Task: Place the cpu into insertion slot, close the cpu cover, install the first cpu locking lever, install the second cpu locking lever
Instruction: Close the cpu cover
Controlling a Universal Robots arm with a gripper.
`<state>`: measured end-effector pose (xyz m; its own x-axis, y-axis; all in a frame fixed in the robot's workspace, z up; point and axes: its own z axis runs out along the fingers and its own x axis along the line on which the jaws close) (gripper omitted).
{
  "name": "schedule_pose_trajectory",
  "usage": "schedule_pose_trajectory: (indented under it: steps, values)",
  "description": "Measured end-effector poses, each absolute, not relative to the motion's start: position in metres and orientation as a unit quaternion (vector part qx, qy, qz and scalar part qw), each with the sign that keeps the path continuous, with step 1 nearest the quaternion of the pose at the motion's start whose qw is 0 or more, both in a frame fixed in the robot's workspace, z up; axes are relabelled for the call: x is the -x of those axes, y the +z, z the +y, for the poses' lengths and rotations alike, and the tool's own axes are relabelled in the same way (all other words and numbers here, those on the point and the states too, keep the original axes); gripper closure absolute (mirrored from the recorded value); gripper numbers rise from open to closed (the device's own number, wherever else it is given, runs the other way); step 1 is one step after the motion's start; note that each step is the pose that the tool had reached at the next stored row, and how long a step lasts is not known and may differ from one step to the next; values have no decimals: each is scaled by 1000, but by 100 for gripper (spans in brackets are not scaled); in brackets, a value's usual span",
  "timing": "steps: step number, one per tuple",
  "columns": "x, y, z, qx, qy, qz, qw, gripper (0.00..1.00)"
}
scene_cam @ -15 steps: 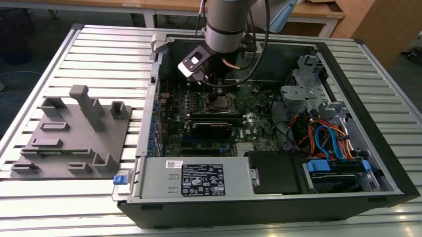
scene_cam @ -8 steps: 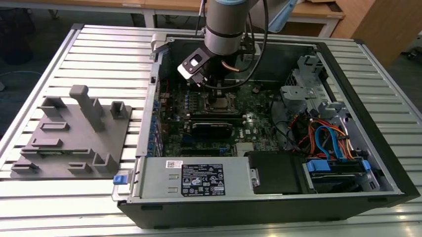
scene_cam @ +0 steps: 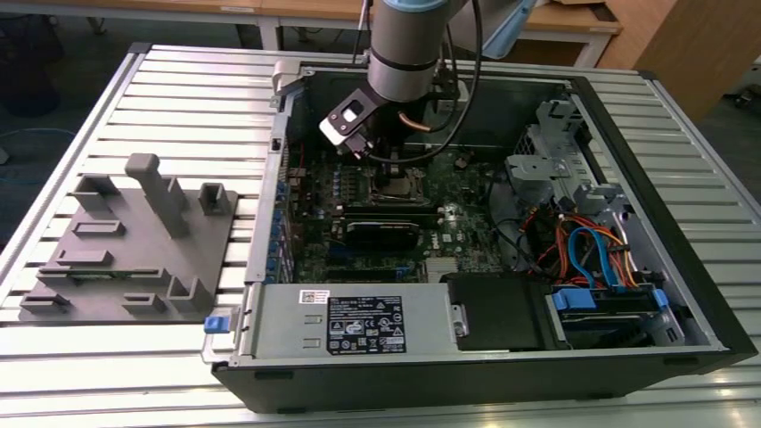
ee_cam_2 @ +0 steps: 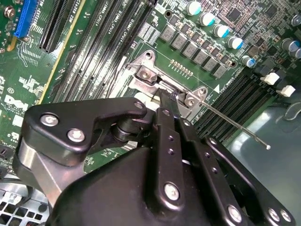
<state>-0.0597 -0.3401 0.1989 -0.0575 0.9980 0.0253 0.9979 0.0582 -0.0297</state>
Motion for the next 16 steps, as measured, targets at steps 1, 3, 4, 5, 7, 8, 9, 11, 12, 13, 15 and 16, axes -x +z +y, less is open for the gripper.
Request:
schedule_pose_trajectory:
  steps: [1, 3, 4, 5, 7, 8, 9, 11, 12, 13, 15, 16]
  values:
    - [60, 199, -340, 686, 2, -727, 19, 90]
    - [60, 199, -340, 686, 2, -727, 19, 90]
    - [60, 199, -340, 686, 2, -727, 19, 90]
    - [60, 199, -340, 686, 2, -727, 19, 90]
    - [60, 200, -340, 686, 1, -727, 20, 90]
    - [59, 200, -340, 686, 1, -727, 20, 90]
    - [60, 201, -340, 686, 1, -727, 20, 90]
    - [60, 203, -340, 686, 2, -727, 20, 90]
    - [60, 203, -340, 686, 2, -727, 20, 90]
    - [60, 203, -340, 686, 2, -727, 19, 90]
    - [62, 204, -340, 686, 2, -727, 20, 90]
    - [63, 204, -340, 686, 2, -727, 19, 90]
